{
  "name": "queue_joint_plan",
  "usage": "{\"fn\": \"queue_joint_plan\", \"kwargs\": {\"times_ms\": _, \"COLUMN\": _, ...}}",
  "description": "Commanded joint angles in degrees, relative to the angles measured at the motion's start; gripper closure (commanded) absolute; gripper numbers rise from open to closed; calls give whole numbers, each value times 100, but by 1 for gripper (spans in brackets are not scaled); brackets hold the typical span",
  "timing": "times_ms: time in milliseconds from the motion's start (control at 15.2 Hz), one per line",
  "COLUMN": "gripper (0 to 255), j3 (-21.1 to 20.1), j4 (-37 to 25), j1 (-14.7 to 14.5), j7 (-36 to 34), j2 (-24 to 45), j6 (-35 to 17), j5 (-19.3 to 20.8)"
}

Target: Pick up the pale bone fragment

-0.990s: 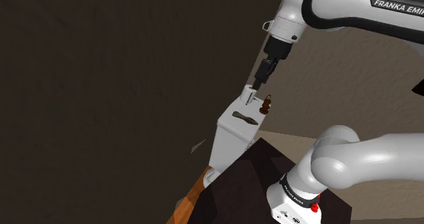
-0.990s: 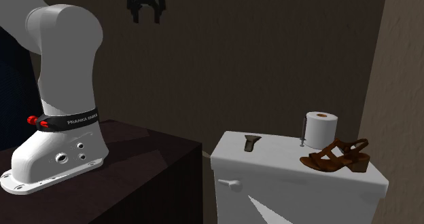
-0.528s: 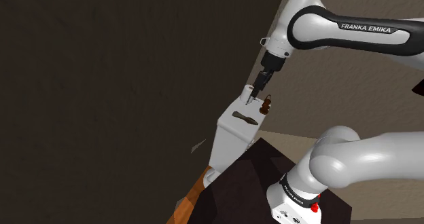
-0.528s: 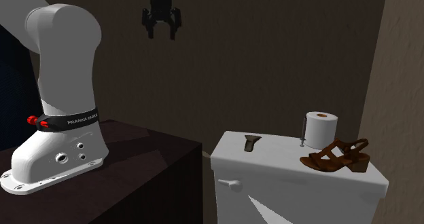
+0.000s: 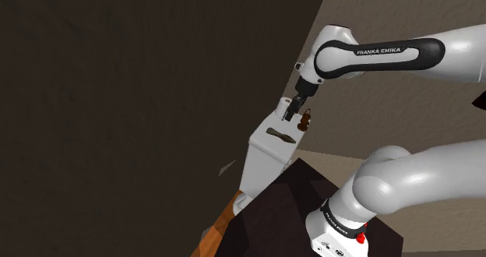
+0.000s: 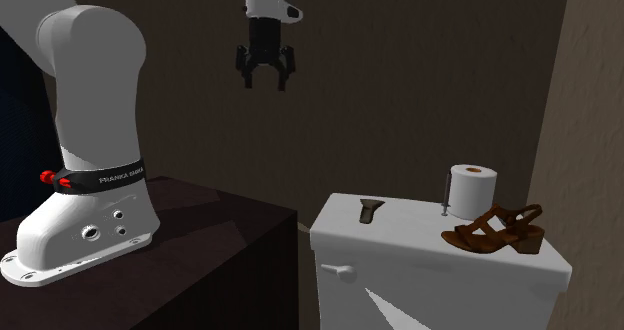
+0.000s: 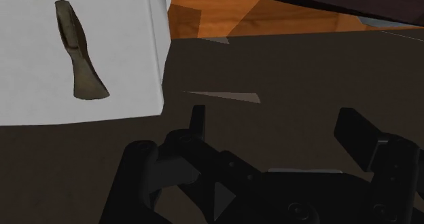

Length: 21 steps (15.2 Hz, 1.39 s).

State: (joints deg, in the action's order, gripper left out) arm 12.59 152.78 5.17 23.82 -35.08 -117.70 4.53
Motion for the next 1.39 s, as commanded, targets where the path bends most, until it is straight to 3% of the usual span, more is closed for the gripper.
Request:
{"fn": "queue_joint_plan", "kwargs": {"times_ms": 0, "gripper": 0, "j3": 216, "j4": 7, "j1": 70, "j7": 237, "j2": 345, "j6": -385, "j5": 87}}
{"fn": "queue_joint_plan", "kwargs": {"times_ms": 396, "gripper": 0, "j3": 840, "j4": -82, "j1": 154, "j7": 966, "j2": 1514, "j6": -1518, "j5": 98}}
{"fn": "queue_joint_plan", "kwargs": {"times_ms": 660, "gripper": 0, "j3": 1259, "j4": -317, "j1": 97, "j7": 1608, "j2": 2434, "j6": -2209, "j5": -210}}
{"fn": "queue_joint_plan", "kwargs": {"times_ms": 1056, "gripper": 0, "j3": 1600, "j4": -935, "j1": 97, "j7": 3012, "j2": 3974, "j6": -2978, "j5": -1438}}
{"fn": "queue_joint_plan", "kwargs": {"times_ms": 1320, "gripper": 0, "j3": 1379, "j4": -1530, "j1": 483, "j7": 3998, "j2": 4995, "j6": -3238, "j5": -2418}}
